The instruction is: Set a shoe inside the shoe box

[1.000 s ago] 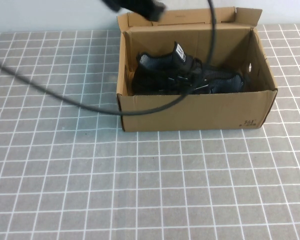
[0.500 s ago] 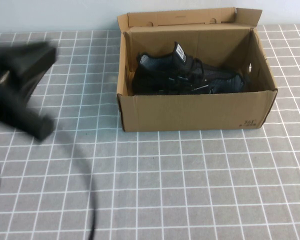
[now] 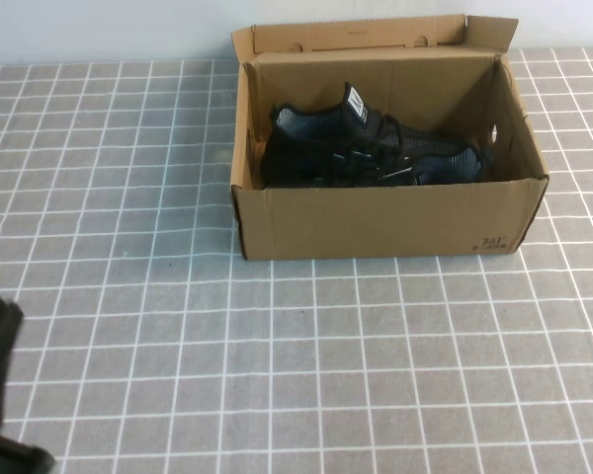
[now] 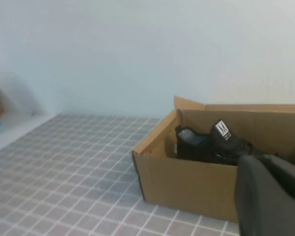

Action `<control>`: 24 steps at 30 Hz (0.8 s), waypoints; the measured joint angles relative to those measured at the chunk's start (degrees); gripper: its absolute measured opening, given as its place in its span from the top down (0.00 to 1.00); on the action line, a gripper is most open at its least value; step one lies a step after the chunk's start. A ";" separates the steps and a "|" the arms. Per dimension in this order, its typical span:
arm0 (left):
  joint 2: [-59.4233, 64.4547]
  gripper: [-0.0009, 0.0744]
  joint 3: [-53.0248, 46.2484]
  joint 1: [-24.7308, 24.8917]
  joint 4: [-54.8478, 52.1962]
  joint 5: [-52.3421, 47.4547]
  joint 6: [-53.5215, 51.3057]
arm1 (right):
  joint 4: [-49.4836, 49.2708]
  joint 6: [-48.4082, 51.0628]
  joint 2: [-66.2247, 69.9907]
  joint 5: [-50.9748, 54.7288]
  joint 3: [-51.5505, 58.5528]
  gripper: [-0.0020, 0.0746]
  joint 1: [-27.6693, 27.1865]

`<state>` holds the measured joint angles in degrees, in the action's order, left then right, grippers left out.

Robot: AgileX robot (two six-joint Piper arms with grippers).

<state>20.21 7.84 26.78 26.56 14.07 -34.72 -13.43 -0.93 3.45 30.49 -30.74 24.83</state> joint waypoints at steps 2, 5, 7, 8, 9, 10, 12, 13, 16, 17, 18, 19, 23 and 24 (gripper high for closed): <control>-0.10 0.99 -3.41 0.00 0.58 1.23 0.00 | -1.41 0.00 0.00 -6.45 4.95 0.99 0.00; 0.40 0.99 -8.03 0.00 1.33 3.10 0.00 | -3.53 0.00 0.00 -16.11 12.34 0.99 0.00; 1.03 0.99 -9.16 0.00 2.07 3.40 0.00 | -4.59 0.00 0.00 -21.51 15.90 0.99 0.00; 1.15 0.99 -9.30 0.00 2.76 3.29 0.00 | -4.96 0.00 0.00 -23.72 17.50 0.99 0.00; 1.36 0.99 -9.29 0.00 3.47 2.97 0.12 | -5.13 0.00 0.00 -25.36 18.76 0.99 0.00; 1.55 0.99 -9.29 0.00 4.31 2.51 0.12 | -5.25 0.00 0.00 -26.32 19.53 0.99 0.00; 1.86 0.99 -9.29 0.00 5.70 1.73 0.22 | -5.47 0.00 0.00 -27.16 20.75 0.99 0.00; 1.99 0.99 -9.29 0.00 6.12 1.45 0.22 | -5.52 0.00 0.00 -27.14 20.88 0.99 0.00; 2.10 0.99 -9.29 0.00 6.65 0.88 0.22 | -5.52 -0.08 0.00 -26.99 21.03 0.99 0.00; 2.10 0.99 -9.29 0.00 6.72 0.80 0.22 | -5.52 -0.08 0.00 -26.53 21.03 0.99 0.00; 2.10 0.99 -9.29 0.00 6.72 0.73 0.22 | -5.52 -0.08 0.00 -26.14 21.03 0.99 0.00; 2.10 0.99 -9.29 0.00 6.78 0.59 0.22 | -5.52 -0.08 0.00 -25.72 21.03 0.99 0.00; 2.10 0.99 -9.29 0.00 6.92 0.35 0.22 | -5.61 -0.08 0.00 -24.59 21.46 0.99 0.00; 2.10 0.99 -9.29 0.00 6.92 0.35 0.22 | -5.61 -0.08 0.00 -24.58 21.74 0.99 0.00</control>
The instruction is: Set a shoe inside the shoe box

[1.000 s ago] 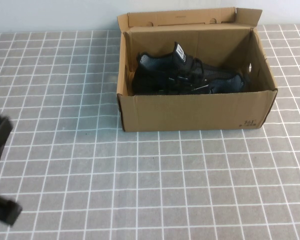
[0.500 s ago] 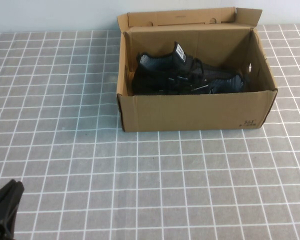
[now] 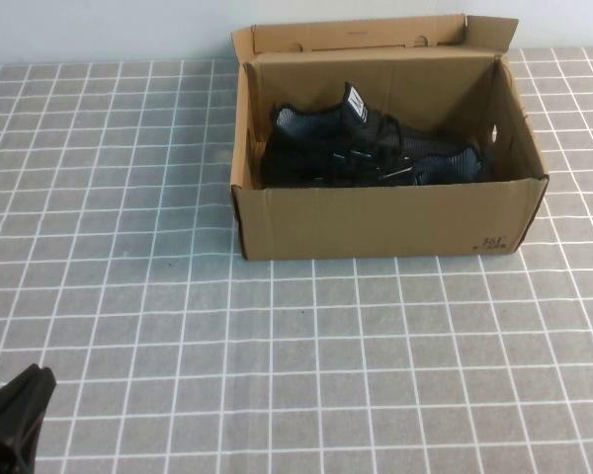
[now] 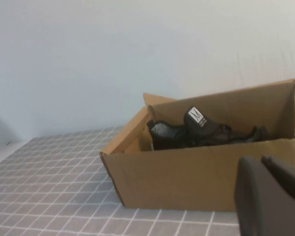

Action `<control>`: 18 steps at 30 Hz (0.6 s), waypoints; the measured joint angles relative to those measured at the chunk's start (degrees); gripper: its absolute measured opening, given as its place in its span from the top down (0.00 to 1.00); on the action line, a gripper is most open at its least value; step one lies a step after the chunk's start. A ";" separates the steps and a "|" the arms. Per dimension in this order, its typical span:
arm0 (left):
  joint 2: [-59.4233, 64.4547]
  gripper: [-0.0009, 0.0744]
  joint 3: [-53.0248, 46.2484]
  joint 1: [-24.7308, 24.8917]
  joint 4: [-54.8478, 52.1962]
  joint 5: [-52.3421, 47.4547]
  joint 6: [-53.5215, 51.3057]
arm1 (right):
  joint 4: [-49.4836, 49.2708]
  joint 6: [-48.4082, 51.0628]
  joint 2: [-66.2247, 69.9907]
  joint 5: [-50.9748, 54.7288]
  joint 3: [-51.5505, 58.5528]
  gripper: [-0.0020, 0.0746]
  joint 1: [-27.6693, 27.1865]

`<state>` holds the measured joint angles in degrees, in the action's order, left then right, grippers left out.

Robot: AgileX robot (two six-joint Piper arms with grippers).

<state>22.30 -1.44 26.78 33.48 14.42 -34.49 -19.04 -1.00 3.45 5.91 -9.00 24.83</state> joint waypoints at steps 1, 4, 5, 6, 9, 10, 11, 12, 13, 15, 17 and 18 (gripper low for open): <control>0.00 0.99 0.00 0.00 0.00 -0.16 0.00 | 0.00 0.00 0.00 0.00 0.12 0.99 0.00; 0.10 0.99 0.00 0.00 0.00 -0.19 0.00 | 0.66 0.14 0.00 -0.32 1.19 0.99 0.00; 0.10 0.99 0.00 0.00 0.00 -0.19 0.00 | 2.01 1.00 0.00 -1.27 1.80 0.99 0.00; 0.10 0.99 0.00 0.00 0.08 -0.28 0.00 | 3.59 2.13 0.00 -2.52 2.56 0.99 -0.24; 0.10 0.99 0.00 0.00 0.08 -0.28 0.00 | 6.14 4.73 0.00 -5.08 5.77 0.99 -4.53; 0.10 0.99 0.00 0.00 0.08 -0.28 0.00 | 6.53 4.96 0.00 -5.60 7.12 0.99 -7.14; 0.10 0.99 0.00 0.00 0.08 -0.28 0.00 | 6.64 5.08 0.00 -5.91 8.20 0.99 -9.31; 0.10 0.99 0.00 0.00 0.08 -0.28 0.00 | 6.77 5.17 0.00 -5.91 9.37 0.99 -11.92; 0.10 0.99 0.00 0.00 0.08 -0.28 0.00 | 6.99 5.33 -0.34 -5.91 10.11 0.99 -14.21; 0.10 0.99 0.00 0.00 0.08 -0.33 0.00 | 7.08 5.44 -1.50 -4.55 10.47 0.99 -17.17; 0.10 0.99 0.00 0.00 0.14 -0.33 0.00 | 7.35 5.65 -3.08 -1.60 10.47 0.99 -17.98; 0.10 0.99 0.00 0.00 0.14 -0.33 0.00 | 7.45 5.81 -3.67 0.41 10.47 0.99 -18.08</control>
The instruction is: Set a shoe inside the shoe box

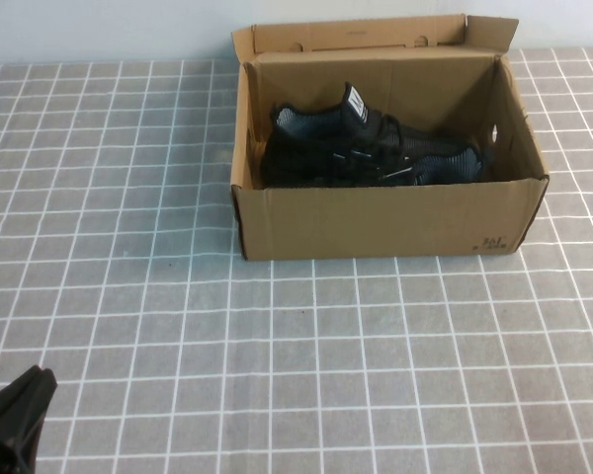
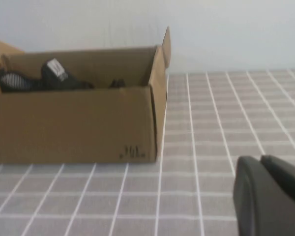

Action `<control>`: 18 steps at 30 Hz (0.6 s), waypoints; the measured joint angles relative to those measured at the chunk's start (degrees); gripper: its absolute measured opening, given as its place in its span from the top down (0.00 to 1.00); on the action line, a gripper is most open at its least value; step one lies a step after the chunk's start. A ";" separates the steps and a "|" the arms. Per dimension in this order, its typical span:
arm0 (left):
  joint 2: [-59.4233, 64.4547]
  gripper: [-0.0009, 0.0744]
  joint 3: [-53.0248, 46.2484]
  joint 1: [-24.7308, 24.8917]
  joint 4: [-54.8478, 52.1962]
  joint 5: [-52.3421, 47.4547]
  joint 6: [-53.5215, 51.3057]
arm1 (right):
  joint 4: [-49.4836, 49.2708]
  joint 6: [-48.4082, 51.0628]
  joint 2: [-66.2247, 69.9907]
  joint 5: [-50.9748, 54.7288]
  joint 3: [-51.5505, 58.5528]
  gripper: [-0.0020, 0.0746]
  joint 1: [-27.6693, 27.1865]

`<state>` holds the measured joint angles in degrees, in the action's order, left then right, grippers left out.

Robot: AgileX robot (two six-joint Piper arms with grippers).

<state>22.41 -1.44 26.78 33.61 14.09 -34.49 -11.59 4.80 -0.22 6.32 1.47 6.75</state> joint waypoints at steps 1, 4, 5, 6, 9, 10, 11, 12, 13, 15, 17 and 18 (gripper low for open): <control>0.00 0.99 0.00 0.00 0.00 0.00 0.00 | 0.10 0.05 -0.15 2.36 0.00 0.99 -0.15; 0.00 0.99 0.00 0.00 0.08 0.00 0.00 | 0.24 0.25 -0.25 9.15 0.00 0.99 -0.15; 0.00 0.99 0.00 0.00 0.08 0.00 0.00 | 0.33 0.28 -0.25 10.68 0.00 0.99 -0.15; 0.00 0.99 0.00 0.00 0.08 0.00 0.00 | 0.49 0.28 -0.25 12.00 0.00 0.99 -0.15; 0.00 0.99 0.00 0.00 0.08 0.00 0.00 | 0.53 0.28 -0.25 13.07 0.00 0.99 -0.15; 0.00 0.99 0.00 0.00 0.08 0.00 0.00 | 0.53 0.28 -0.25 13.20 0.00 0.99 -0.15; 0.00 0.99 0.00 0.00 0.08 0.00 0.00 | 0.53 0.28 -0.25 13.28 0.00 0.99 -0.15; 0.00 0.99 0.00 0.00 0.08 0.00 0.00 | 0.53 0.28 -0.25 13.28 0.00 0.99 -0.15; 0.00 0.99 0.00 0.00 0.08 0.00 0.00 | 0.53 0.28 -0.25 13.28 0.00 0.99 -0.15; 0.00 0.99 0.00 0.00 0.08 0.00 0.00 | 0.53 0.28 -0.25 13.28 0.00 0.99 -0.15; 0.00 0.99 0.00 0.00 0.08 0.00 0.00 | 0.53 0.28 -0.25 13.28 0.00 0.99 -0.15; 0.00 0.99 0.00 0.00 0.08 0.00 0.00 | 0.53 0.28 -0.25 13.28 0.00 0.99 -0.15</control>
